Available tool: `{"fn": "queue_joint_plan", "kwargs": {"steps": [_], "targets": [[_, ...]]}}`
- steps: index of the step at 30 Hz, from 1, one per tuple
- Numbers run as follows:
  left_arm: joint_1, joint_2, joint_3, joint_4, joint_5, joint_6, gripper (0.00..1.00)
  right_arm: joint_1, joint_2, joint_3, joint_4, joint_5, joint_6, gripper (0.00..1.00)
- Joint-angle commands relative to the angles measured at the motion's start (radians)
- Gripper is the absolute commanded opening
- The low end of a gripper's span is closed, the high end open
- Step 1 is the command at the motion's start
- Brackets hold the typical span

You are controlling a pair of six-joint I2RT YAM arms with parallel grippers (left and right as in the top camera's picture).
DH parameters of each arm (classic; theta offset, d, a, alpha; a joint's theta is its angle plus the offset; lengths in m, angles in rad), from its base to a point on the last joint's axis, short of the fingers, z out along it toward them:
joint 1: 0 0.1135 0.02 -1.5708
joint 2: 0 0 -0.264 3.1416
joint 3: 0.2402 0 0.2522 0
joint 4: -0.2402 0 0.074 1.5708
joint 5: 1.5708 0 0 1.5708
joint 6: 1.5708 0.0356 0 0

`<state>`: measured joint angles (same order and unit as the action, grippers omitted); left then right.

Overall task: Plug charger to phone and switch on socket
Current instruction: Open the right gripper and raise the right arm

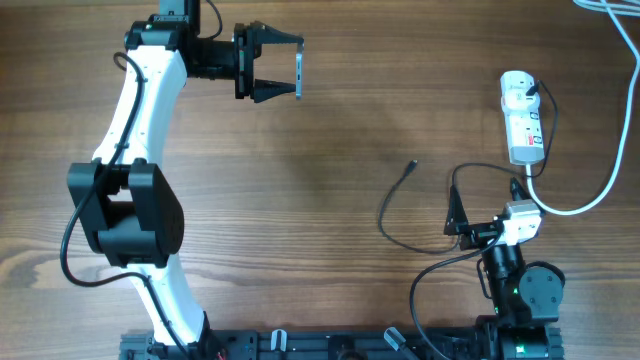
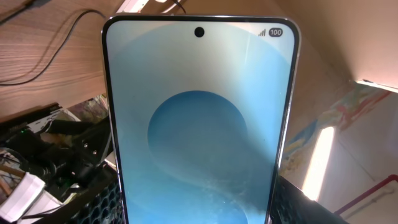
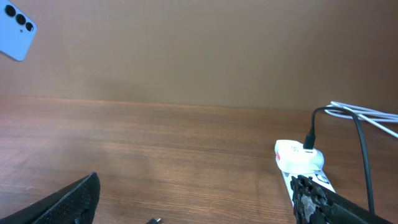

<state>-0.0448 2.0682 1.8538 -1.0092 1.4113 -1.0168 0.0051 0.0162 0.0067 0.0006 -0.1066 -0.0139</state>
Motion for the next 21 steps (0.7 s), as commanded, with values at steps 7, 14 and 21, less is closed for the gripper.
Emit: {"fn": "queue_joint_plan", "kwargs": {"steps": [7, 14, 21], "targets": [[0.004, -0.038, 0.002, 0.003, 0.027, -0.012, 0.68, 0.004, -0.005, -0.001, 0.004, 0.014, -0.012, 1.0], [0.004, -0.038, 0.002, 0.003, 0.027, -0.012, 0.68, 0.004, -0.005, -0.001, 0.004, 0.014, -0.012, 1.0], [0.004, -0.038, 0.002, 0.003, 0.027, -0.012, 0.68, 0.004, -0.005, -0.001, 0.08, -0.272, 0.34, 1.0]]}}
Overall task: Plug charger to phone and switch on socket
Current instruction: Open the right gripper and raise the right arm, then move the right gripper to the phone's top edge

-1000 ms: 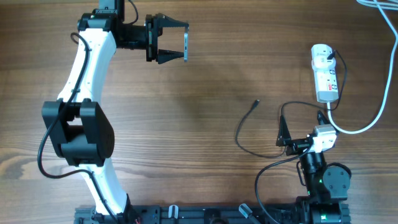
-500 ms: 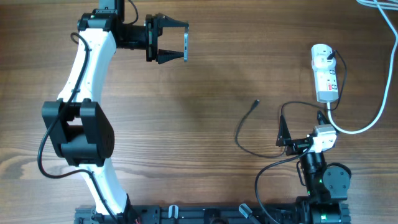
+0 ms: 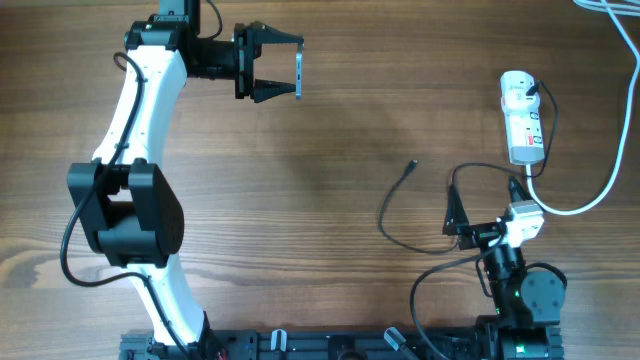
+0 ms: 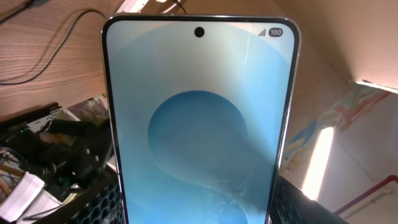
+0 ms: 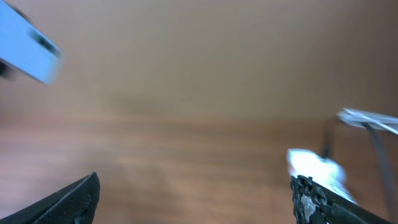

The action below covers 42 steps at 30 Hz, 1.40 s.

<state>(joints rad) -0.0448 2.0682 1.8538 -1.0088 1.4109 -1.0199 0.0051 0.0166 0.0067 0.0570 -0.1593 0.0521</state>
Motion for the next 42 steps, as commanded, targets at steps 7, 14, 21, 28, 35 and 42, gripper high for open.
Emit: {"fn": "queue_joint_plan", "kwargs": {"steps": [7, 14, 21, 28, 35, 42], "targets": [[0.004, -0.038, 0.002, 0.003, 0.028, -0.009, 0.68, 0.004, -0.005, -0.001, 0.09, -0.363, 0.908, 1.0], [0.004, -0.038, 0.002, 0.003, 0.028, -0.009, 0.68, 0.004, -0.002, 0.097, 0.476, -0.369, 0.843, 1.0], [0.004, -0.038, 0.002, 0.003, 0.028, -0.009, 0.68, 0.004, 0.191, 0.558, -0.124, -0.417, 0.345, 1.0], [0.004, -0.038, 0.002, 0.003, 0.028, -0.009, 0.68, 0.004, 0.6, 1.032, -0.718, -0.423, 0.089, 1.0], [0.004, -0.038, 0.002, 0.003, 0.027, -0.006, 0.68, 0.004, 0.859, 1.033, -0.774, -0.597, 0.379, 1.0], [0.004, -0.038, 0.002, 0.003, 0.028, -0.006, 0.68, 0.097, 1.041, 1.081, -0.973, -0.301, 0.31, 1.0]]}}
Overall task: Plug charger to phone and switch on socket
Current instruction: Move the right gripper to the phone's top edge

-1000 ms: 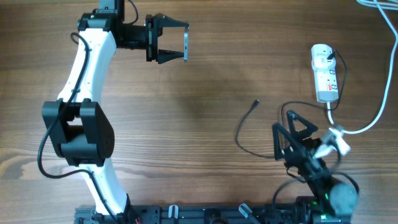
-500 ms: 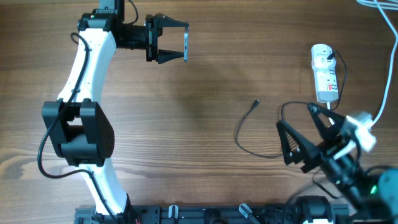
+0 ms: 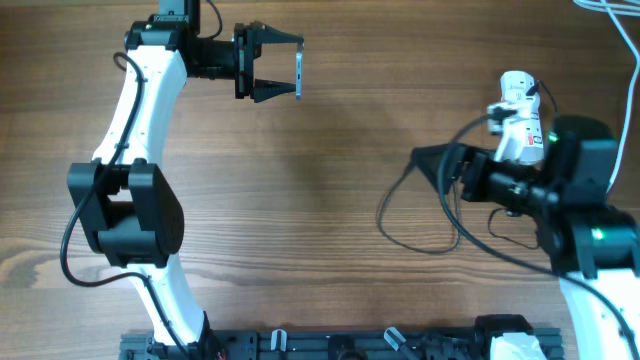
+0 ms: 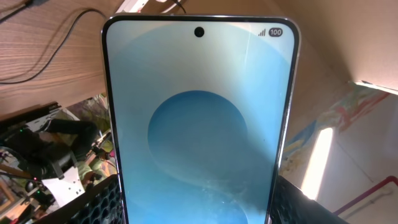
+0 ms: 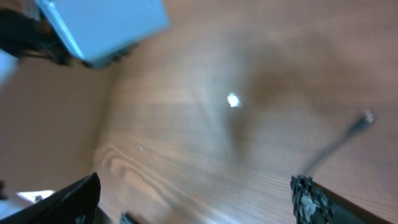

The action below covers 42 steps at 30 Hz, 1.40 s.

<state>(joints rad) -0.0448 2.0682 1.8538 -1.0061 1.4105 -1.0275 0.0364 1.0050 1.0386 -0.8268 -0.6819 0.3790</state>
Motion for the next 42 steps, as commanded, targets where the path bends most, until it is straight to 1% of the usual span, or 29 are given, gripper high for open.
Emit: {"fn": "queue_joint_plan", "kwargs": {"steps": [1, 3, 5, 8, 9, 12, 13, 17, 18, 20, 23, 28, 30, 32, 35, 39, 42], "targets": [[0.004, -0.038, 0.002, 0.0, 0.028, 0.002, 0.68, 0.099, 0.079, 0.077, -0.145, 0.325, -0.017, 0.99], [0.004, -0.038, 0.002, 0.0, 0.028, 0.002, 0.68, 0.18, 0.148, 0.171, -0.287, 0.558, -0.01, 0.99], [0.004, -0.038, 0.002, 0.0, 0.028, 0.002, 0.68, 0.251, 0.216, 0.275, -0.404, 0.729, 0.024, 1.0], [0.004, -0.038, 0.002, 0.0, 0.028, 0.002, 0.68, 0.315, 0.273, 0.379, -0.452, 0.756, 0.039, 1.0], [0.004, -0.038, 0.002, 0.0, 0.028, 0.002, 0.68, 0.342, 0.287, 0.412, -0.446, 0.728, 0.034, 1.0], [0.004, -0.038, 0.002, 0.0, 0.028, 0.002, 0.68, 0.436, 0.326, 0.536, -0.412, 0.601, -0.056, 1.0], [0.004, -0.038, 0.002, 0.0, 0.028, 0.002, 0.68, 0.467, 0.341, 0.58, -0.415, 0.6, -0.058, 0.99], [0.002, -0.038, 0.002, 0.0, 0.011, 0.002, 0.68, 0.598, 0.456, 0.804, -0.475, 0.637, -0.057, 0.99], [0.002, -0.038, 0.002, 0.0, -0.017, 0.001, 0.68, 0.631, 0.504, 0.872, -0.504, 0.686, -0.043, 1.0], [0.001, -0.038, 0.002, 0.0, -0.026, 0.001, 0.68, 0.671, 0.572, 0.946, -0.524, 0.776, 0.004, 0.99], [0.001, -0.038, 0.002, 0.0, -0.025, -0.003, 0.68, 0.723, 0.647, 0.983, -0.464, 0.858, 0.018, 0.99], [0.001, -0.038, 0.002, 0.0, -0.06, -0.035, 0.68, 0.789, 0.702, 0.985, -0.333, 0.917, 0.045, 0.99], [-0.001, -0.038, 0.002, 0.0, -0.085, -0.035, 0.68, 0.809, 0.706, 0.985, -0.288, 1.048, 0.105, 0.97], [-0.01, -0.038, 0.002, 0.0, -0.085, -0.035, 0.68, 0.813, 0.706, 0.985, -0.231, 1.118, 0.114, 0.97], [-0.024, -0.038, 0.002, 0.0, -0.085, -0.035, 0.68, 0.813, 0.712, 0.983, -0.191, 1.131, 0.116, 0.98], [-0.032, -0.038, 0.002, 0.0, -0.084, -0.035, 0.68, 0.813, 0.76, 0.983, -0.187, 1.132, 0.125, 0.98], [-0.032, -0.038, 0.002, 0.0, -0.075, -0.035, 0.68, 0.812, 0.797, 0.983, -0.174, 1.169, 0.126, 0.97]]}}
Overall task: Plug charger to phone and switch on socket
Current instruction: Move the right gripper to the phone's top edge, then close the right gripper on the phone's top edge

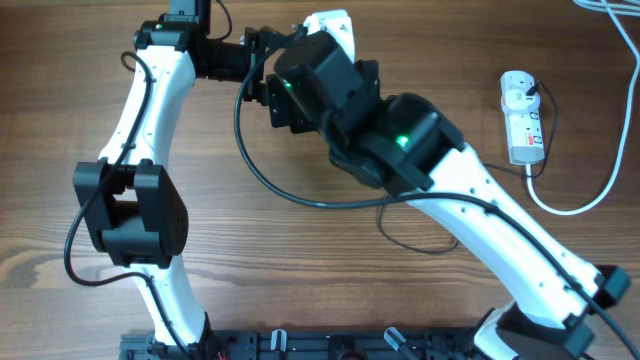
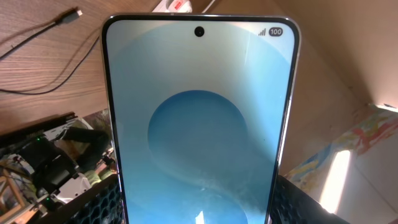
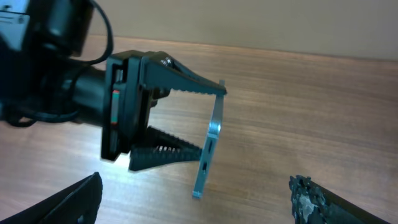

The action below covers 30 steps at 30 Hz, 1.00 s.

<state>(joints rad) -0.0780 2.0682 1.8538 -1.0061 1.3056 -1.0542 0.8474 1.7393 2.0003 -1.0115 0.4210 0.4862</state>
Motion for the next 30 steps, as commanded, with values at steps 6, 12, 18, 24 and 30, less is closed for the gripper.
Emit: {"fn": "queue_joint_plan", "kwargs": {"steps": [6, 12, 18, 24, 30], "targets": [[0.002, -0.038, 0.002, 0.0, 0.051, -0.005, 0.68, -0.029, 0.12, 0.021, 0.025, 0.089, 0.066, 0.97], [0.002, -0.038, 0.002, 0.0, 0.051, -0.001, 0.68, -0.07, 0.131, 0.02, 0.029, 0.056, 0.093, 0.66], [0.002, -0.038, 0.002, 0.0, 0.051, -0.002, 0.68, -0.073, 0.14, 0.02, 0.032, 0.016, 0.093, 0.66], [0.002, -0.038, 0.002, 0.0, 0.051, -0.002, 0.69, -0.073, 0.142, 0.02, 0.027, -0.045, 0.093, 0.52], [0.002, -0.038, 0.002, 0.0, 0.051, -0.002, 0.68, -0.073, 0.142, 0.02, 0.025, -0.072, 0.1, 0.53]]}}
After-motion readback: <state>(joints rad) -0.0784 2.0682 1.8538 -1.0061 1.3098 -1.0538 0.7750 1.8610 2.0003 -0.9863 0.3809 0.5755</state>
